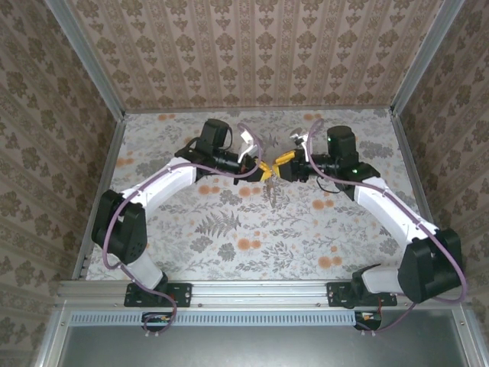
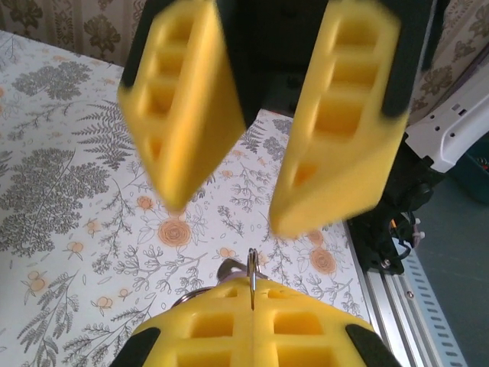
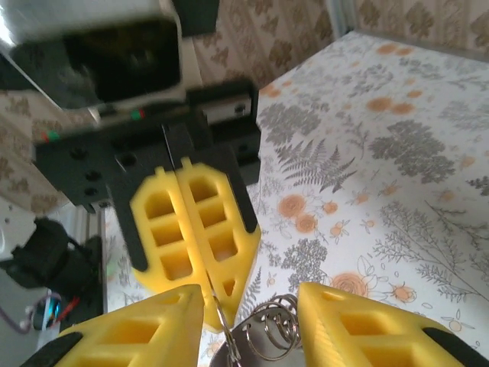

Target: Put the keys on the keyring

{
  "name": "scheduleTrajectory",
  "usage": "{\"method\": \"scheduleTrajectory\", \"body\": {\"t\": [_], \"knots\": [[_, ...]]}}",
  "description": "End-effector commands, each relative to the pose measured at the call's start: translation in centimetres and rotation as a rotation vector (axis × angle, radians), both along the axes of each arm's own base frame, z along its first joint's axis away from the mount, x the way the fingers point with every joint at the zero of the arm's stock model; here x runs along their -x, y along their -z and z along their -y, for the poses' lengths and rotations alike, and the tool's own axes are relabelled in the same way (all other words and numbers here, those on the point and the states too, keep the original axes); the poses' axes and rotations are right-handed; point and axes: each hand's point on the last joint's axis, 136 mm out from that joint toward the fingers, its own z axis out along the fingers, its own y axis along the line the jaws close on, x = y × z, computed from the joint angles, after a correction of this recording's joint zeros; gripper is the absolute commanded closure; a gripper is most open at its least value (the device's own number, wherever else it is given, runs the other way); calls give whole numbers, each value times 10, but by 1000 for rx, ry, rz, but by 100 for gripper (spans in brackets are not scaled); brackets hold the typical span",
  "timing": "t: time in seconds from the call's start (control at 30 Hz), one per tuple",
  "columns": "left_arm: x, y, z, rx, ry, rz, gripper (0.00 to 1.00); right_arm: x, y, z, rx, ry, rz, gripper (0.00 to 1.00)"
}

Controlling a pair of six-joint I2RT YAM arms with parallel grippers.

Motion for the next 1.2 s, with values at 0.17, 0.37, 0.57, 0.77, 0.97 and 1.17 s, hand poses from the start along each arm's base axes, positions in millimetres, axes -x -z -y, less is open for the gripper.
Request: {"method": "scheduleTrajectory", "body": {"t": [0.17,0.37,0.57,0.77,0.97,1.17], "knots": [[-5,-33,-4,118,-41,82,100,-1,-22,28,-167,163,80,59],[-5,-35,-4,139,-45,81,100,12,-5,21,-238,106,43,55],[-5,-36,-4,147,-45,76,100,15,4,11,-254,66,19,55],[-4,-37,-4,147,-43,74,100,17,5,0,-264,25,12,56],[-4,-37,-4,147,-43,74,100,16,6,-7,-266,-2,4,71],[-5,-37,-6,147,-50,79,100,15,16,-5,-242,16,-8,91]]}}
